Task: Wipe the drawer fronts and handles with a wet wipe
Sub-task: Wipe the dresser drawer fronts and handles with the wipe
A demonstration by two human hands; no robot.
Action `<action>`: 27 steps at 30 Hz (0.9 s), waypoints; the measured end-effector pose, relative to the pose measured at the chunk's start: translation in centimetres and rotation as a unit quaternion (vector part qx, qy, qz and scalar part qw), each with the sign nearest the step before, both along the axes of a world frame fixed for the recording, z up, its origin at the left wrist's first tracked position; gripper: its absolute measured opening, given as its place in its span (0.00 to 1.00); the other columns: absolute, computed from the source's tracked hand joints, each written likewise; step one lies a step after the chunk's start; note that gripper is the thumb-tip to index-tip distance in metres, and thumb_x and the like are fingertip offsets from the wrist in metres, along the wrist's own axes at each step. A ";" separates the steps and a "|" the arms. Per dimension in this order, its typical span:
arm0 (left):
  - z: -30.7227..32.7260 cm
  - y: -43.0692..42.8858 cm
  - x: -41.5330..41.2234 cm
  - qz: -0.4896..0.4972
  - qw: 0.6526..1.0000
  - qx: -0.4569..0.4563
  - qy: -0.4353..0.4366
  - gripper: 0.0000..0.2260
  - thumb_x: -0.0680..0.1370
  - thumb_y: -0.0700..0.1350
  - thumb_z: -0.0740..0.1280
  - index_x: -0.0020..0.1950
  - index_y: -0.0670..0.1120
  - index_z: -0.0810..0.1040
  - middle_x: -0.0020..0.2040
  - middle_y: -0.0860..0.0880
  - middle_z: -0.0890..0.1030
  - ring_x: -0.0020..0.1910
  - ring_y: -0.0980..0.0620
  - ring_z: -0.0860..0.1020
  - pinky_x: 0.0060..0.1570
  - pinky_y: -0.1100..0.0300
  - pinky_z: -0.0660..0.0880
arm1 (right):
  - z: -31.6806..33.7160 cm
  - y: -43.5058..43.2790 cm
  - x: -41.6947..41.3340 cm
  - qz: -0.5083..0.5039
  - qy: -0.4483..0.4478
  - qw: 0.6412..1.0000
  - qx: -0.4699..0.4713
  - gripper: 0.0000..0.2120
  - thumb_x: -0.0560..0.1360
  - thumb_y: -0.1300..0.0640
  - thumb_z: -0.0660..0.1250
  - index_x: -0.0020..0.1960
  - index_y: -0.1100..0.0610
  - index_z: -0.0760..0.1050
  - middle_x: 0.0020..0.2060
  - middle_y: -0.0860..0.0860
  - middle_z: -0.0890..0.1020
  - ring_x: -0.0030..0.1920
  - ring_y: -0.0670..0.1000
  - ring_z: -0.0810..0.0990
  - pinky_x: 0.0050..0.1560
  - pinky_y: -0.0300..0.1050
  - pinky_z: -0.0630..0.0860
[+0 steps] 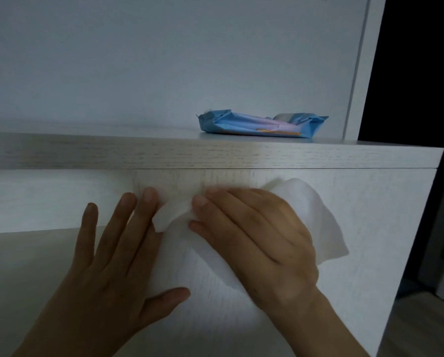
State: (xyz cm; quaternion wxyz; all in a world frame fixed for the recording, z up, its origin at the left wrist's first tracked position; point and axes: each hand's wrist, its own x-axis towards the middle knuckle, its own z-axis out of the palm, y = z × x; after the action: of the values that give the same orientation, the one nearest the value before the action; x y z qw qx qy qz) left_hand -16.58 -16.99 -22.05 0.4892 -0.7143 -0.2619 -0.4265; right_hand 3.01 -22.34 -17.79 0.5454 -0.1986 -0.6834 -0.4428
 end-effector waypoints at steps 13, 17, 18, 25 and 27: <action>0.1 0.4 -0.1 -0.006 1.000 0.010 0.008 0.39 0.81 0.65 0.50 0.80 0.38 0.46 0.81 0.42 0.45 0.80 0.45 0.46 0.77 0.42 0.46 | -1.2 -0.8 3.5 -0.033 0.121 0.992 -0.006 0.10 0.78 0.60 0.68 0.54 0.67 0.77 0.56 0.57 0.79 0.58 0.50 0.80 0.61 0.42 0.75; 0.0 0.4 -0.1 -0.009 1.000 0.006 0.007 0.39 0.81 0.66 0.49 0.80 0.38 0.46 0.81 0.43 0.45 0.80 0.45 0.46 0.77 0.42 0.46 | -1.8 -0.7 2.6 -0.018 0.161 0.987 -0.006 0.10 0.78 0.60 0.67 0.55 0.67 0.76 0.57 0.56 0.78 0.60 0.50 0.79 0.63 0.42 0.74; 0.0 0.4 0.0 -0.010 1.000 0.007 0.007 0.39 0.81 0.66 0.50 0.80 0.38 0.46 0.81 0.43 0.45 0.80 0.45 0.47 0.77 0.42 0.46 | -1.9 -0.6 2.5 -0.017 0.164 0.986 -0.004 0.10 0.79 0.60 0.67 0.55 0.66 0.76 0.57 0.56 0.77 0.60 0.50 0.79 0.63 0.42 0.74; 0.1 0.5 0.1 -0.023 1.000 0.003 0.006 0.39 0.81 0.66 0.50 0.80 0.39 0.46 0.81 0.43 0.45 0.80 0.45 0.46 0.76 0.43 0.47 | -1.6 -0.8 2.6 -0.047 0.129 0.990 0.012 0.09 0.79 0.60 0.67 0.55 0.66 0.77 0.55 0.57 0.79 0.58 0.51 0.80 0.63 0.44 0.75; 0.2 0.5 0.0 -0.026 1.000 0.002 0.007 0.39 0.81 0.66 0.50 0.80 0.39 0.46 0.81 0.43 0.45 0.80 0.45 0.46 0.76 0.43 0.47 | -1.3 -0.8 2.8 -0.049 0.101 0.993 0.020 0.08 0.78 0.61 0.68 0.54 0.65 0.77 0.55 0.56 0.79 0.58 0.50 0.80 0.62 0.45 0.75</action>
State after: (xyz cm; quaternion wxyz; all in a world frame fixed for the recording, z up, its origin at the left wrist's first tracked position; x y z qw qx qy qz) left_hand -16.55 -16.49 -21.87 0.4814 -0.7229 -0.2388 -0.4344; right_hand 5.85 -23.18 -19.08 0.5936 -0.2646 -0.6053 -0.4597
